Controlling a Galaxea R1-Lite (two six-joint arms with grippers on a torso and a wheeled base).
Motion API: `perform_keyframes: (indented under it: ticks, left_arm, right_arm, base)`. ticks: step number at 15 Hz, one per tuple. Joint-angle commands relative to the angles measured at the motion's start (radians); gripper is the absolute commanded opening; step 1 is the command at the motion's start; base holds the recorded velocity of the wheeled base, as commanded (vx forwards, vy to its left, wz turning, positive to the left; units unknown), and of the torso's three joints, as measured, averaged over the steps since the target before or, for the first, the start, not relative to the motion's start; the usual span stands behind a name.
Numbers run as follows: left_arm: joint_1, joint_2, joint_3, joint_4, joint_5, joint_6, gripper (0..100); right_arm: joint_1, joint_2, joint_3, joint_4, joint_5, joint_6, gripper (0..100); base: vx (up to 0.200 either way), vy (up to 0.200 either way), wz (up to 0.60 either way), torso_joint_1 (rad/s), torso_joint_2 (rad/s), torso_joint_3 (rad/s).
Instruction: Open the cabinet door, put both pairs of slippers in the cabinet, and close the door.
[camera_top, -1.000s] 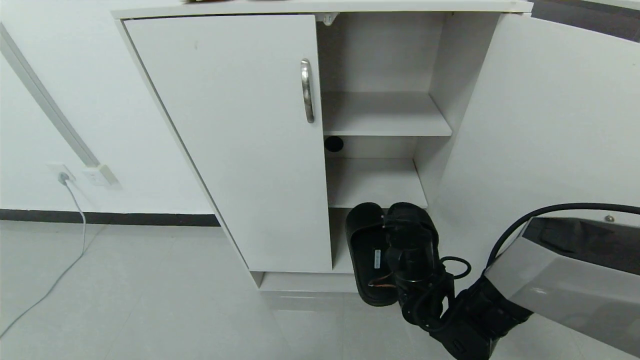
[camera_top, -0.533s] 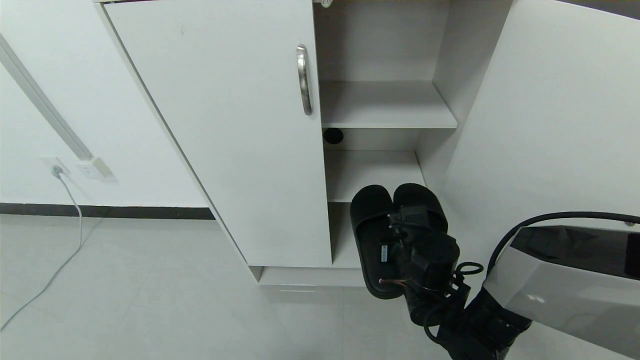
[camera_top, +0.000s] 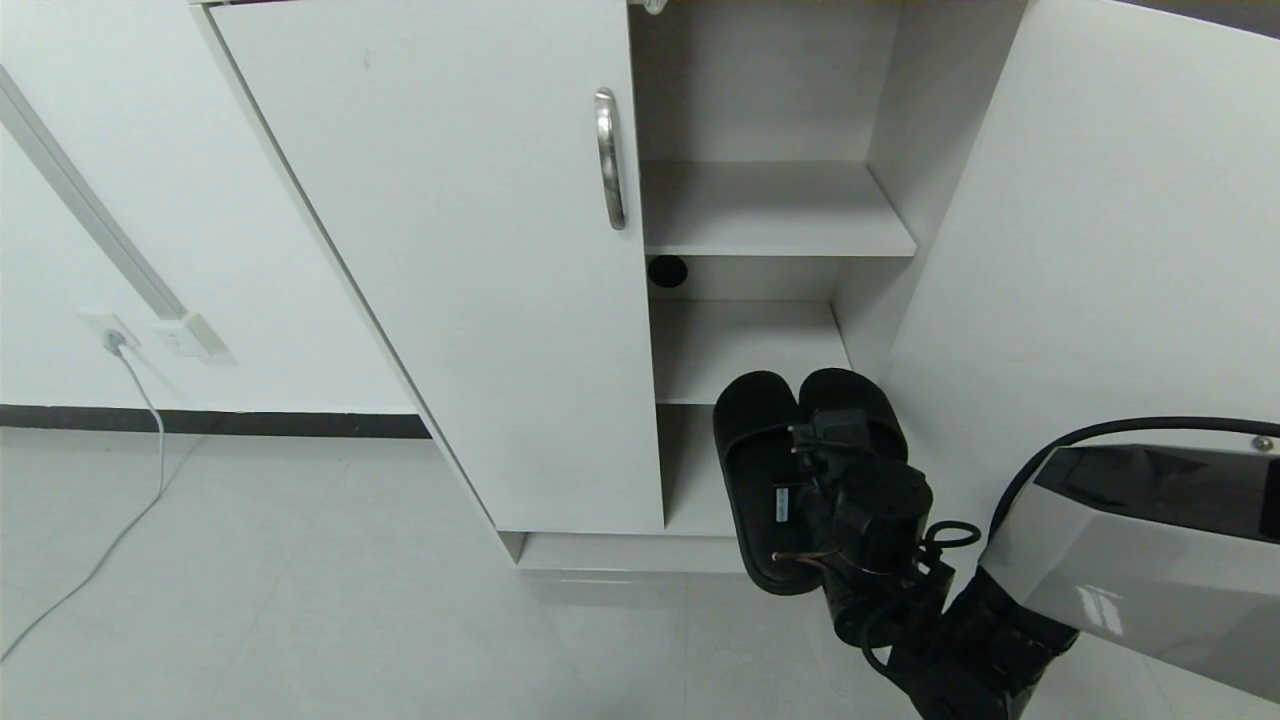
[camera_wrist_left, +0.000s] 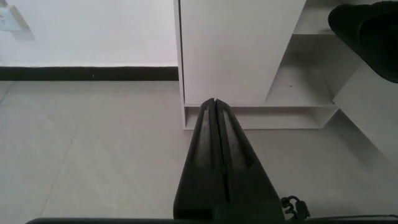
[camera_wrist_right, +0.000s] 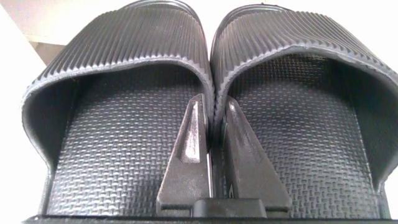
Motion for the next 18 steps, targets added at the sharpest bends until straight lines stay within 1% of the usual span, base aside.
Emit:
perform_keyframes:
  ticks: [1,7,11,13,15,18]
  left_arm:
    - [0.0,0.002,0.0,0.0,0.0,0.0,0]
    - [0.0,0.002,0.0,0.0,0.0,0.0,0]
    - [0.0,0.002,0.0,0.0,0.0,0.0,0]
    - [0.0,0.002,0.0,0.0,0.0,0.0,0]
    - [0.0,0.002,0.002,0.0,0.0,0.001,0]
    - [0.0,0.002,0.0,0.0,0.0,0.001,0]
  right_arm:
    - [-0.005,-0.007,0.001,-0.001,-0.002,-0.001,0]
    - [-0.013,-0.029,0.021,-0.001,-0.004,-0.012,0]
    - [-0.014,-0.043,0.059,-0.009,-0.004,-0.012,0]
    - [-0.022,-0.064,0.118,-0.027,-0.005,-0.009,0]
    - [-0.027,-0.066,0.167,-0.073,-0.005,-0.009,0]
    - [-0.028,-0.059,0.19,-0.096,-0.004,-0.008,0]
  base:
    - [0.0,0.0,0.0,0.0,0.0,0.0]
    - [0.0,0.0,0.0,0.0,0.0,0.0]
    - [0.0,0.0,0.0,0.0,0.0,0.0]
    - [0.0,0.0,0.0,0.0,0.0,0.0]
    - [0.0,0.0,0.0,0.0,0.0,0.0]
    - [0.0,0.0,0.0,0.0,0.0,0.0]
